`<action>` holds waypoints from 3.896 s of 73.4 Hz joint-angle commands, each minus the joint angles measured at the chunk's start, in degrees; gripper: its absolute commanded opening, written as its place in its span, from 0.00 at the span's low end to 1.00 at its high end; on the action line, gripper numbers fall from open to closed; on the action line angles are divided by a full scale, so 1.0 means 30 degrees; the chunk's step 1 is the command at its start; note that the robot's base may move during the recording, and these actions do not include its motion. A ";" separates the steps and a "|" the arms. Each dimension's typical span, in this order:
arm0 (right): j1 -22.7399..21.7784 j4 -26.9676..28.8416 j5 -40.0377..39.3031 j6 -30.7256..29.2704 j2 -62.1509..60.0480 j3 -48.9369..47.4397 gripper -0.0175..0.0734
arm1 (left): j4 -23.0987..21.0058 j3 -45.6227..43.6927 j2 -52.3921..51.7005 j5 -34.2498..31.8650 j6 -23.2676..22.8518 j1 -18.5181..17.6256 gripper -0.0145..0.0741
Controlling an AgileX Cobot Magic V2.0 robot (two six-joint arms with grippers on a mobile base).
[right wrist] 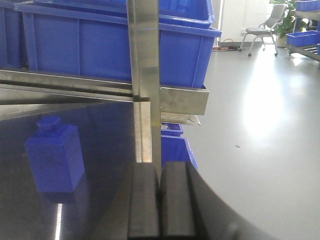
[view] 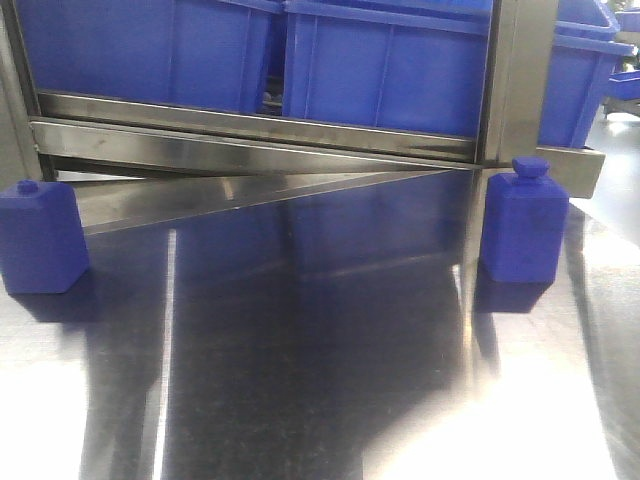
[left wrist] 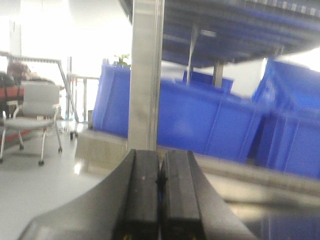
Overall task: Pick and sort blue part to right shelf
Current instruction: 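Move the left gripper down over the blue block nearest it, then close the left gripper on the blue block and lift it, then move the right gripper down to the blue block nearest it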
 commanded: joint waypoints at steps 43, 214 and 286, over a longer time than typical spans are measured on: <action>-0.0059 -0.0029 -0.1739 -0.0161 -0.0393 -0.0444 0.23 | -0.4830 -1.0795 1.2871 1.1704 0.4353 -0.1508 0.81; -0.0059 -0.0029 -0.1766 -0.0161 -0.0393 -0.0444 0.23 | -0.4896 -1.9623 2.6311 1.6011 0.3159 -0.4959 0.47; 0.5217 0.0206 0.2962 0.0507 0.9111 -1.1197 0.64 | -0.4164 -0.7205 0.6793 0.5437 0.3439 -0.4959 0.47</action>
